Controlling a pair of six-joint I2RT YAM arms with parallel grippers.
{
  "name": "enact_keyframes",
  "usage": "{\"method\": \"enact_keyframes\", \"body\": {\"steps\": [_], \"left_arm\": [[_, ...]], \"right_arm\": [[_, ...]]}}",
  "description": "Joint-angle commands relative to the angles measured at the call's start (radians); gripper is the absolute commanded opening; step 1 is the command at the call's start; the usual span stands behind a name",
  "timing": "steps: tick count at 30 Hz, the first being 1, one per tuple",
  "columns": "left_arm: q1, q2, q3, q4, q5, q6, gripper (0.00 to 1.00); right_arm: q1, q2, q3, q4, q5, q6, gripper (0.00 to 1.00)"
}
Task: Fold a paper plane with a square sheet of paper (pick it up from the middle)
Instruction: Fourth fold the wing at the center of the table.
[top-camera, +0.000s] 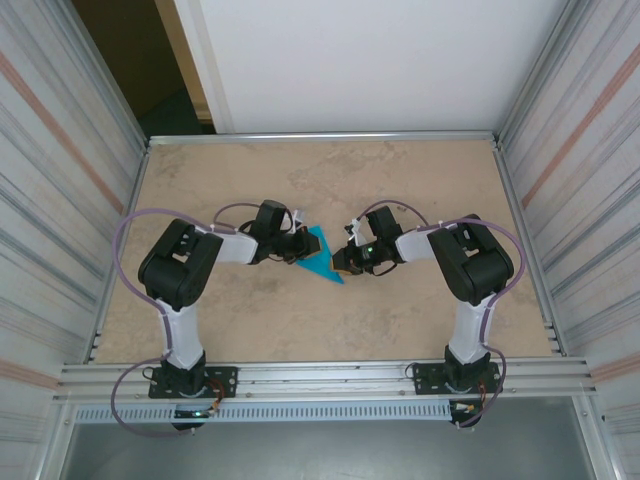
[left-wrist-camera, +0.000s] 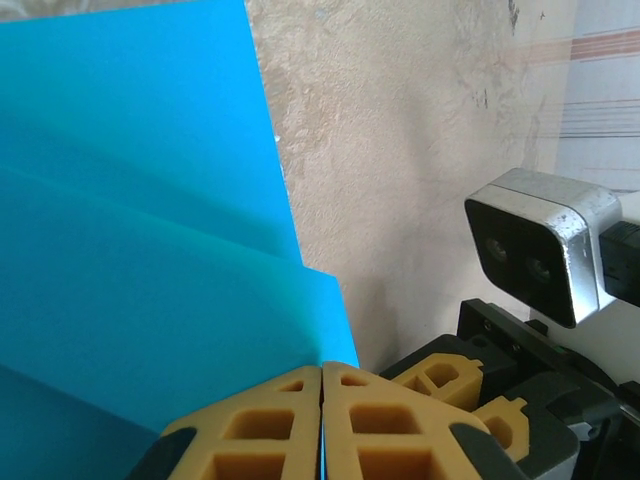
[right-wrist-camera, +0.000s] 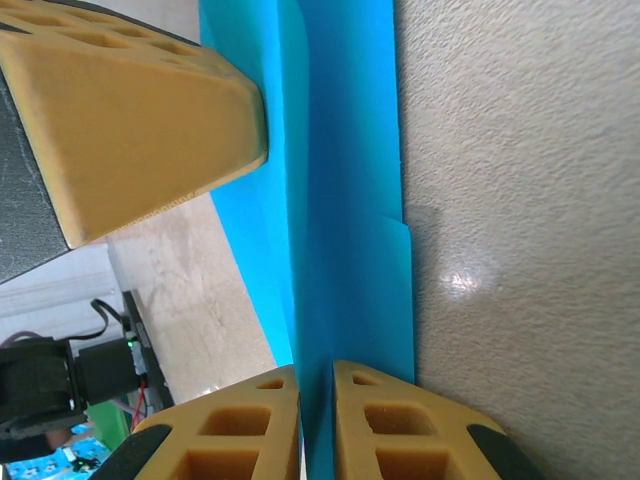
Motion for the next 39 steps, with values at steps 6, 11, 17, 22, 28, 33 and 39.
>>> {"method": "enact_keyframes", "body": {"steps": [6,11,17,22,28,33,39], "left_arm": [[0.010,0.033,0.035,-0.037,-0.010,-0.003,0.09],[0.011,0.037,0.047,-0.052,-0.011,0.003,0.09],[0.014,0.038,0.054,-0.056,-0.008,0.006,0.10],[0.013,0.045,0.068,-0.057,0.002,0.011,0.10],[0.013,0.050,0.080,-0.063,0.006,0.015,0.11],[0.015,0.053,0.087,-0.068,0.005,0.019,0.11],[0.015,0.059,0.095,-0.068,0.011,0.023,0.11]], "right_arm": [[-0.004,0.037,0.007,-0.100,0.068,-0.020,0.16],[-0.004,0.041,0.006,-0.106,0.078,-0.028,0.16],[-0.005,0.043,0.002,-0.109,0.086,-0.036,0.14],[-0.005,0.047,-0.006,-0.105,0.092,-0.038,0.12],[-0.007,0.049,-0.020,-0.091,0.094,-0.039,0.09],[-0.013,0.055,-0.026,-0.076,0.079,-0.033,0.07],[-0.017,0.054,-0.038,-0.057,0.079,-0.026,0.06]]}}
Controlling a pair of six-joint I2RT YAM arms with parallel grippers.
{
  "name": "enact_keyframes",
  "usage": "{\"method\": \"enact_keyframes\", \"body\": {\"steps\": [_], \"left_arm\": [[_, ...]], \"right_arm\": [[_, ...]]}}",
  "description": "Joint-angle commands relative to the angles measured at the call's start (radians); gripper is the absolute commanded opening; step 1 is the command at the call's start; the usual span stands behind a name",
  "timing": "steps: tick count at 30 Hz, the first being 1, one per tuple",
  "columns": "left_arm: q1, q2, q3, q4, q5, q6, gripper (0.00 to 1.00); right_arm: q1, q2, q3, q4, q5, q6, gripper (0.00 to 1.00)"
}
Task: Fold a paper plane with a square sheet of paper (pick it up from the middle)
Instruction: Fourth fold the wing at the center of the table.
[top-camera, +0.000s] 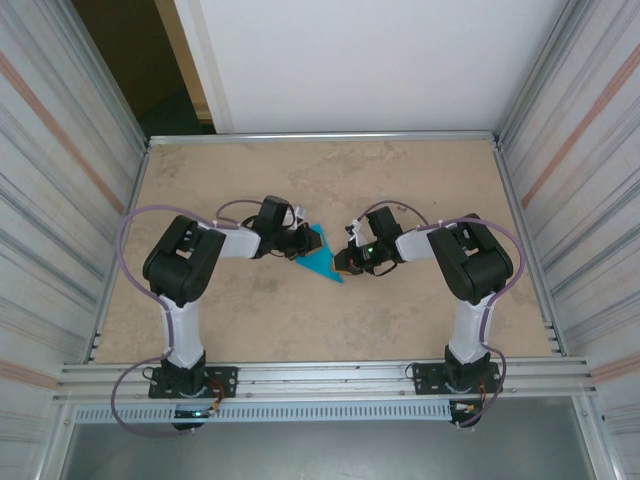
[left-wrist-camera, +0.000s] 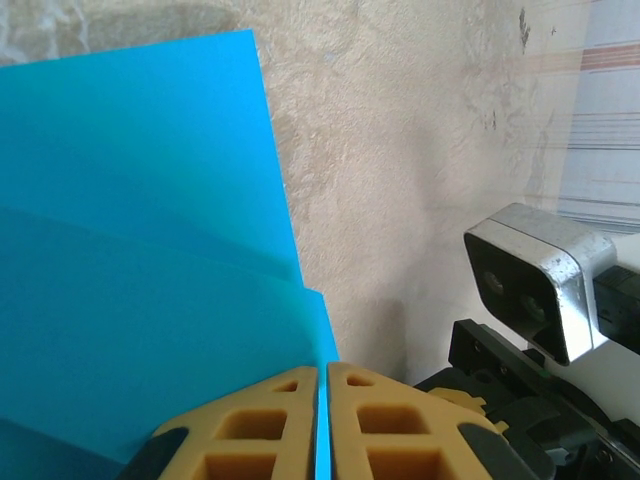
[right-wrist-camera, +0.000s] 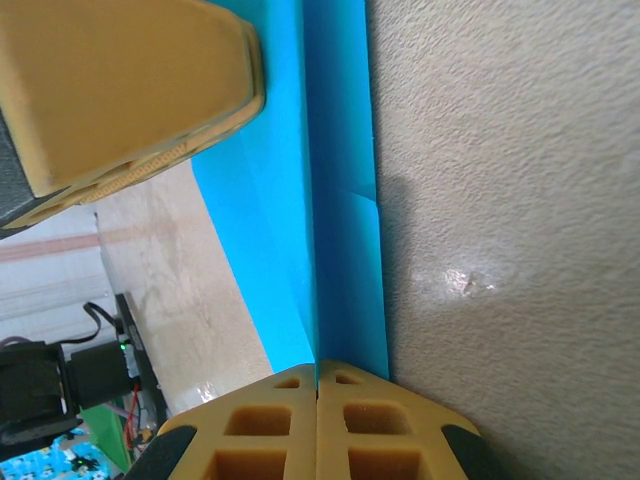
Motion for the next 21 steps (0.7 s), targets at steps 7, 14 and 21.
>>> {"method": "enact_keyframes", "body": {"steps": [7,14,21], "left_arm": [[0.008,0.028,0.038,-0.020,0.019,0.027,0.11],[0.008,0.039,0.051,-0.028,0.022,0.034,0.11],[0.008,0.052,0.067,-0.030,0.028,0.035,0.12]], "right_arm": [[-0.015,0.050,-0.043,-0.045,0.071,-0.015,0.06],[-0.015,0.048,-0.044,-0.050,0.077,-0.011,0.16],[-0.015,0.052,-0.045,-0.055,0.080,-0.014,0.13]]}}
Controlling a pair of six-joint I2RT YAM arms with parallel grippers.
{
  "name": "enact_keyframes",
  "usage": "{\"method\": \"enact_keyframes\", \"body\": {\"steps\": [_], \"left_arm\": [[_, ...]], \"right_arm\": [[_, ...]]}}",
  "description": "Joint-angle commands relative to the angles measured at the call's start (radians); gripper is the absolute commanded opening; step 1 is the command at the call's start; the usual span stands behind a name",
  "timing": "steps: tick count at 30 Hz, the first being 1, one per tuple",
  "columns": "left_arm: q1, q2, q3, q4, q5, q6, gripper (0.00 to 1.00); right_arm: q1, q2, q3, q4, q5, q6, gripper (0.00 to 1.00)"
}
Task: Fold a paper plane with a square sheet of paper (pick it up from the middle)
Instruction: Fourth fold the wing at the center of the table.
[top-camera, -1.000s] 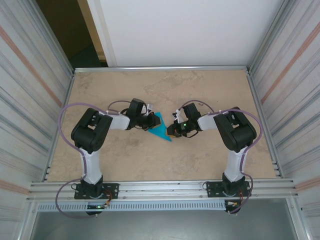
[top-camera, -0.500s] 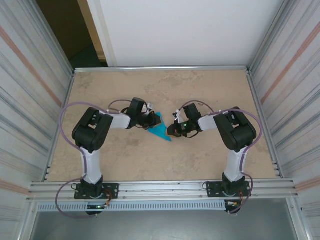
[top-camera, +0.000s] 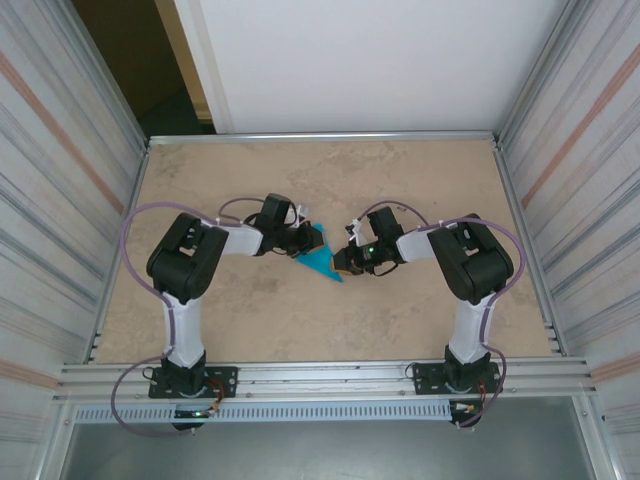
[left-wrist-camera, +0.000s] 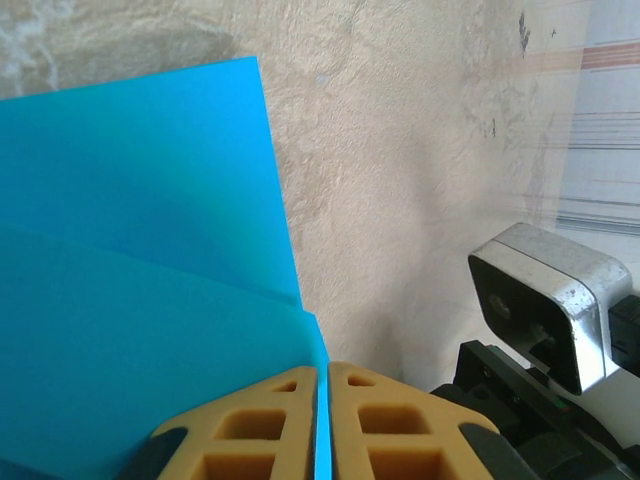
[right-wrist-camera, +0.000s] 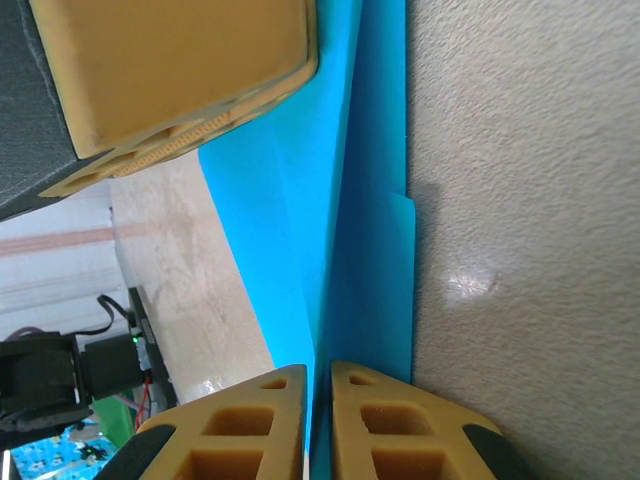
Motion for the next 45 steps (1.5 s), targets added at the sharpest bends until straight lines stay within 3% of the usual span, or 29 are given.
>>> {"method": "enact_keyframes", "body": {"steps": [1,15,26,36,45], "left_arm": [[0.008,0.021,0.028,-0.016,0.021,0.026,0.11],[0.018,-0.031,0.028,-0.028,0.024,0.029,0.13],[0.045,-0.187,-0.138,0.052,0.041,0.004,0.18],[0.038,-0.113,-0.131,0.123,0.070,-0.024,0.17],[0.018,-0.048,-0.057,0.107,0.070,-0.017,0.17]], "right_arm": [[-0.011,0.051,-0.039,-0.081,0.109,-0.017,0.12],[-0.010,0.048,-0.053,-0.072,0.129,-0.026,0.04],[-0.017,0.047,-0.076,-0.027,0.125,-0.018,0.02],[-0.025,0.048,-0.076,-0.024,0.121,-0.013,0.02],[-0.025,0.054,-0.068,-0.034,0.126,-0.012,0.08]]}}
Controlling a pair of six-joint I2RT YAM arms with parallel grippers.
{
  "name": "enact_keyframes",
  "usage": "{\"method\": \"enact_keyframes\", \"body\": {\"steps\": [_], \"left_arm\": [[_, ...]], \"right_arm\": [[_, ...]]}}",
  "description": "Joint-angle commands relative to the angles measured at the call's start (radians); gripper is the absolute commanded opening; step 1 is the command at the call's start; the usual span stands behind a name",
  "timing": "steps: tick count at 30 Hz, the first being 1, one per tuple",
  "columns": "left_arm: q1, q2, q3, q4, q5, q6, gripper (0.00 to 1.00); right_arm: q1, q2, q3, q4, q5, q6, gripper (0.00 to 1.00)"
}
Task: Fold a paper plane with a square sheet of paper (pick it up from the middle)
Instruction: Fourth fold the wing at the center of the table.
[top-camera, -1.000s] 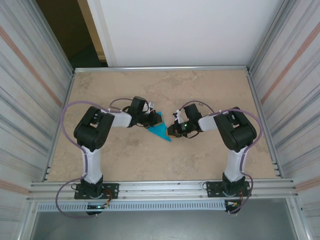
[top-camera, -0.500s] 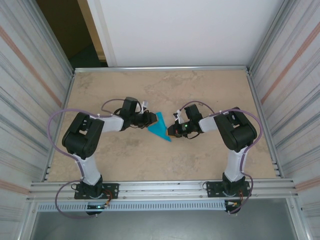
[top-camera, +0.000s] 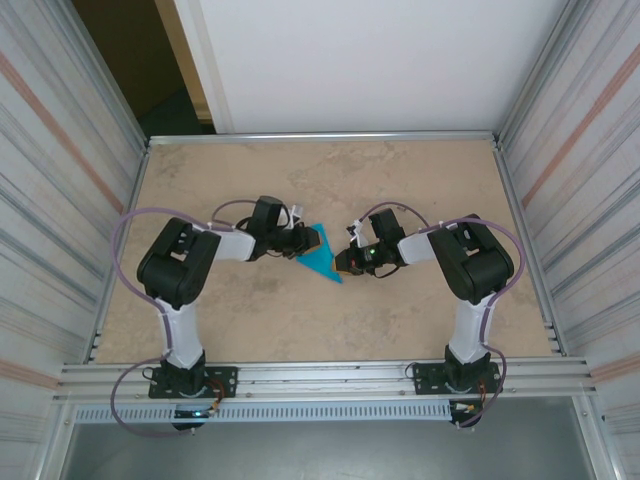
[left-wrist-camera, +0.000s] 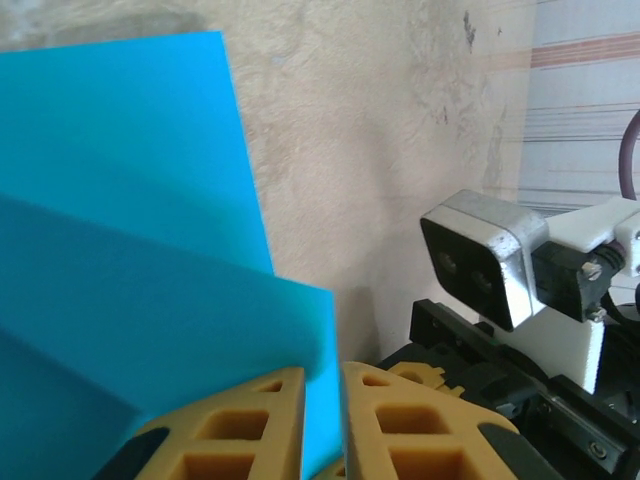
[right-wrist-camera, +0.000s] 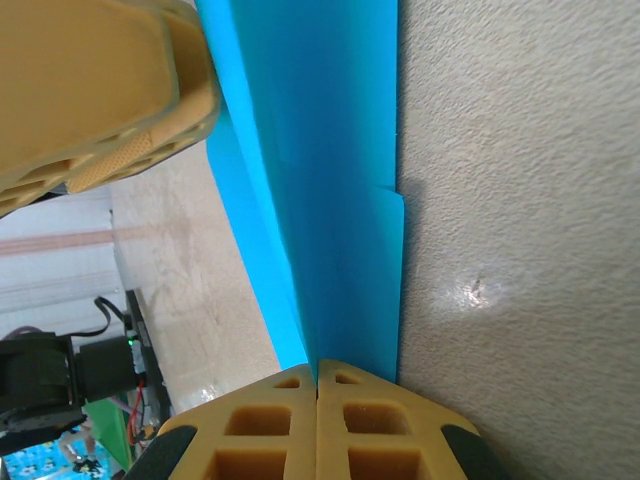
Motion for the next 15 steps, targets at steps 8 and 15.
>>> {"method": "enact_keyframes", "body": {"steps": [8,15], "left_arm": [[-0.006,0.041,0.045,-0.008,0.017,0.011,0.17],[-0.008,0.060,0.066,-0.015,0.018,0.017,0.17]], "right_arm": [[-0.018,0.059,-0.032,-0.107,0.131,-0.011,0.14],[-0.017,0.065,-0.031,-0.108,0.137,-0.017,0.08]]}}
